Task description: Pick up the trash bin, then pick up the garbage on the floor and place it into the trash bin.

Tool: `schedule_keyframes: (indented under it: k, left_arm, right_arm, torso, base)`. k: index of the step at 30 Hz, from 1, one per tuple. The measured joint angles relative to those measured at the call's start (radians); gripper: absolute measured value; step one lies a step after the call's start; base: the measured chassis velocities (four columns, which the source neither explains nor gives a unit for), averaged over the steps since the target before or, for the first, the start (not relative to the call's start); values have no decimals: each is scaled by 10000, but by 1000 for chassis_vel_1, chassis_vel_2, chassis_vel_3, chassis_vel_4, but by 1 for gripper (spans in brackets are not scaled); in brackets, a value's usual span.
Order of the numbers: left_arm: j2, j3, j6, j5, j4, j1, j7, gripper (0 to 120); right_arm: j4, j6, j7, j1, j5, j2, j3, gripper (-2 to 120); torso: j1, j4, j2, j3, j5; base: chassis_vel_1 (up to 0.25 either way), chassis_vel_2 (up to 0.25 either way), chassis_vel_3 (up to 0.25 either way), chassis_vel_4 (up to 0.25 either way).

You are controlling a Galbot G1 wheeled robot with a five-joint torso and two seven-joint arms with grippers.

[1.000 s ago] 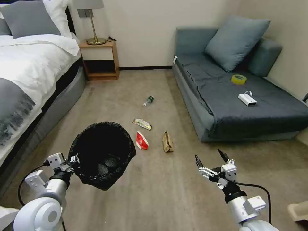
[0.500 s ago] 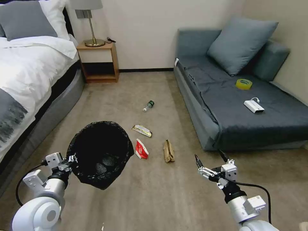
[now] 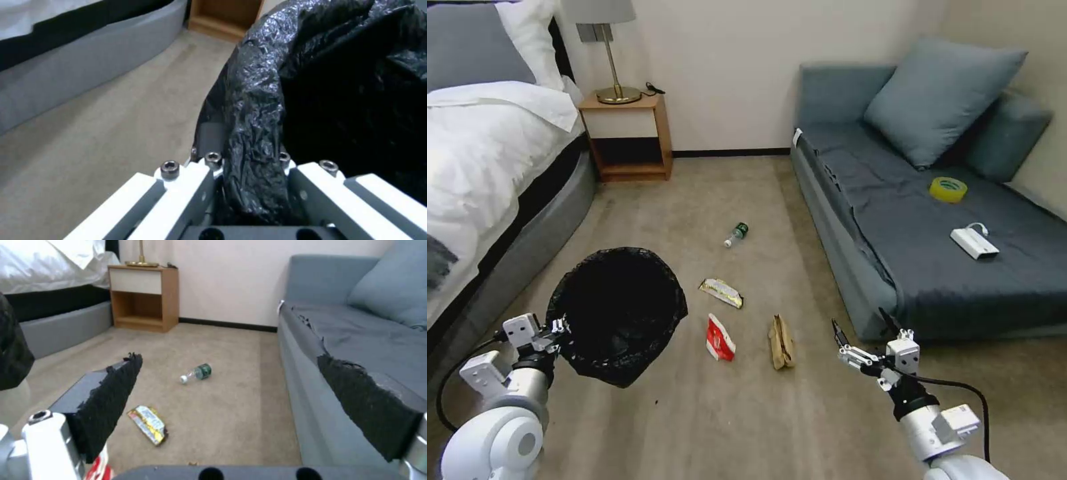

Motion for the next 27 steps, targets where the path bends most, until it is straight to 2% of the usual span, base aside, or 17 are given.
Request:
schedule_keyframes:
  k: [12,18,20,22,24,25,27]
  left_arm:
    - [-5,-61,-15,-4,54,-41,12,4]
    - [37,-91,-22,-41,90,-42,115,4]
    - [112,-10,-22,6,140,-89,162,4]
    - [128,9,-22,18,152,-100,174,4]
    - [219,130,-22,99,227,-173,239,4]
    - [219,130,-22,99,227,-173,239,4]
    - [256,190,-22,153,299,-245,270,4]
  right_arm:
    - [-134,-35,284,249,3,-152,-315,100]
    - [-632,40,535,788,191,-600,-913,100]
    - [-973,-211,666,1164,545,-1000,-1264,100]
    - [-1036,-293,733,1245,626,-1095,-1341,100]
    - [-1433,-1265,1247,1846,1382,-1747,-1867,100]
    - [-1433,-1265,1247,1846,1382,-1747,-1867,100]
    - [-1772,-1846,1643,2267,2116,-2255,-2309,100]
  torso:
    - [0,-1,0,0,0]
    - [1,-1,0,1,0]
    - [0,-1,0,-1,2]
    - [-1,-1,0,-1,2]
    - [-1,-1,0,-1,2]
    - [-1,-1,0,-1,2]
    - [0,0,0,-1,1]
  base:
    - [-171,177,171,-176]
    - [-114,94,84,-86]
    - [0,0,0,0]
    - [0,0,0,0]
    - [0,0,0,0]
    - [0,0,0,0]
    - [0,0,0,0]
